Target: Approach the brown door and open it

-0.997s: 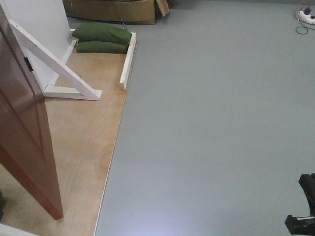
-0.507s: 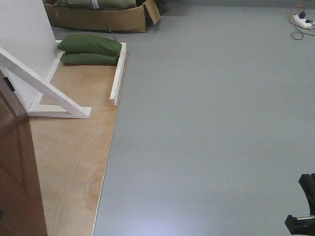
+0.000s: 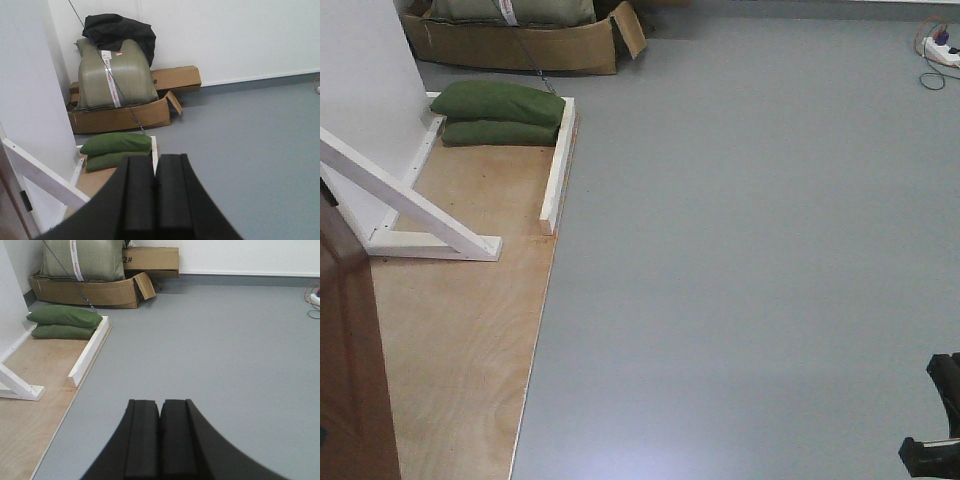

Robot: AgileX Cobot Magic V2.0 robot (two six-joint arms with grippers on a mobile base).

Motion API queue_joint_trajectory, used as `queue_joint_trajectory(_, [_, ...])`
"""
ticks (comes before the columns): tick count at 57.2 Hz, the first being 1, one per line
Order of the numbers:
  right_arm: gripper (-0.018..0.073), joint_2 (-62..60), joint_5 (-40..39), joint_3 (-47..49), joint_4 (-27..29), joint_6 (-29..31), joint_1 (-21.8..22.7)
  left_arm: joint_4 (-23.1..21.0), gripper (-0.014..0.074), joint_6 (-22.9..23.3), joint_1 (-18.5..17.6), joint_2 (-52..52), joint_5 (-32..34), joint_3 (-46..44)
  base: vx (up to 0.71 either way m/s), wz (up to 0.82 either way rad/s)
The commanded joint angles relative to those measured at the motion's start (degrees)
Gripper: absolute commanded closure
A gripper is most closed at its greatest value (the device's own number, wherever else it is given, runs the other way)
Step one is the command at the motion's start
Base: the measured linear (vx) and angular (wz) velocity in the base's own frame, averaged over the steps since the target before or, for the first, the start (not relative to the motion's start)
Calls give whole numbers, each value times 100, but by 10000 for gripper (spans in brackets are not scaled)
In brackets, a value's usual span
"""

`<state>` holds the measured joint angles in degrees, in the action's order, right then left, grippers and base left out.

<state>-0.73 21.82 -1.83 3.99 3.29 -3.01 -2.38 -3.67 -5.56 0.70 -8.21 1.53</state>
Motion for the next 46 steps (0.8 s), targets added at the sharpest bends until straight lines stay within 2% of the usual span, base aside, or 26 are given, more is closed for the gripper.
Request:
queue_joint_trajectory(1, [559,-32,-439,-19,-21,49,-8,-22,600,39,0,75,535,-133,6,4])
queue_joint_trajectory(46, [559,-32,-439,-19,-21,49,-8,-22,600,39,0,75,535,-133,1,0])
